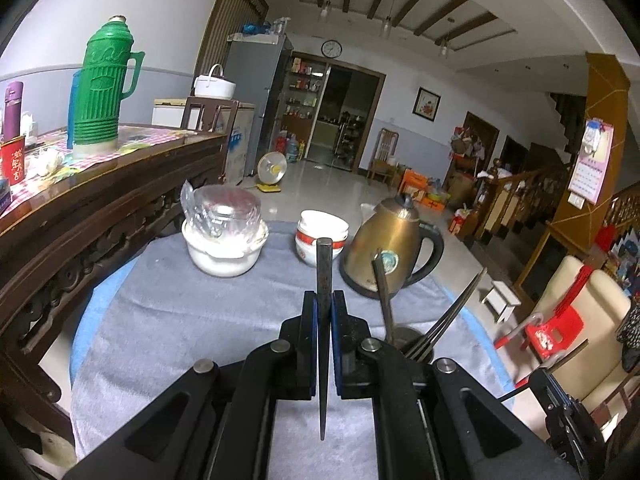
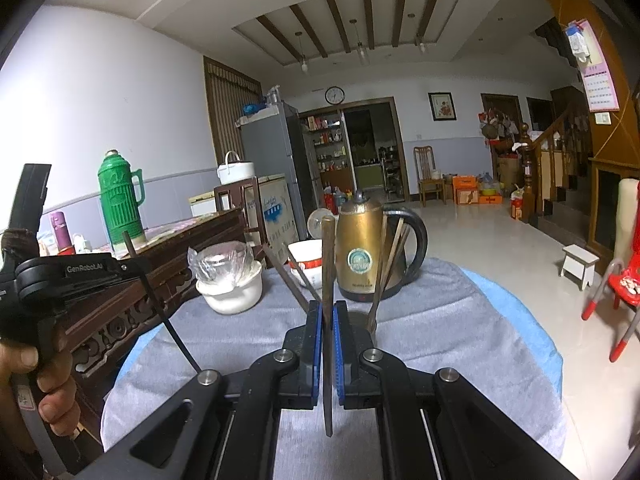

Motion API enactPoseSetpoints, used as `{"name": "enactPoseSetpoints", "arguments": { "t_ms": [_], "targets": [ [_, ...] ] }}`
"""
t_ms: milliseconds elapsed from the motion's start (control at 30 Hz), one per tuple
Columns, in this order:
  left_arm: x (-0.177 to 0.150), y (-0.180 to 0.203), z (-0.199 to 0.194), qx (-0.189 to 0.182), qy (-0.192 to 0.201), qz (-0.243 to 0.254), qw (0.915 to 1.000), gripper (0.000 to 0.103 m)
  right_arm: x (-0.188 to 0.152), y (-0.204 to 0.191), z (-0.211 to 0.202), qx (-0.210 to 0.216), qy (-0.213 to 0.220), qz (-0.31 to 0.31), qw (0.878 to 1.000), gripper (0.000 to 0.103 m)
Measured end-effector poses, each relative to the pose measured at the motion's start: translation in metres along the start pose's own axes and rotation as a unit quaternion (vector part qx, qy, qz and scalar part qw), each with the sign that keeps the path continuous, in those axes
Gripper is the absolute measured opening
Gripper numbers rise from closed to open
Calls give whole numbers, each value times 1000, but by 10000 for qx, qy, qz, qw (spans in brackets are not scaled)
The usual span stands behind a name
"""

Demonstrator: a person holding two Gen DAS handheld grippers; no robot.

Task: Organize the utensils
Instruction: 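Hold both chopsticks above the holder cup and lower them into it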

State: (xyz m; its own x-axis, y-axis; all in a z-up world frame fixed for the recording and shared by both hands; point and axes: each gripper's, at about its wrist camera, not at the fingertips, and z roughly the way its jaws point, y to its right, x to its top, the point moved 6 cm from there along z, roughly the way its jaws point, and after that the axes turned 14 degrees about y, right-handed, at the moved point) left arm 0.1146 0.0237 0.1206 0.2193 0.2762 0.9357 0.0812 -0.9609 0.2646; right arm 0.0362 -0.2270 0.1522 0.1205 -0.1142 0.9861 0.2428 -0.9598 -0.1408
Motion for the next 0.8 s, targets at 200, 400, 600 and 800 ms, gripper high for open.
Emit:
{"name": "enactPoseSetpoints", "arguments": {
  "t_ms": [200,400,600,800],
  "targets": [
    [15,3,3,-128,85,-146,9998,6,20,3,1,-28,211,19,9998,6],
    [38,11,5,-283,291,-339,9986,6,45,7,3,-60,459,63,9989,6],
    [57,21,7,-456,505,-500,9964,6,72,6,6,-83,783,74,9969,6],
    [66,35,19,-614,599,-627,9943,6,84,6,17,-138,936,28,9955,6]
  ]
}}
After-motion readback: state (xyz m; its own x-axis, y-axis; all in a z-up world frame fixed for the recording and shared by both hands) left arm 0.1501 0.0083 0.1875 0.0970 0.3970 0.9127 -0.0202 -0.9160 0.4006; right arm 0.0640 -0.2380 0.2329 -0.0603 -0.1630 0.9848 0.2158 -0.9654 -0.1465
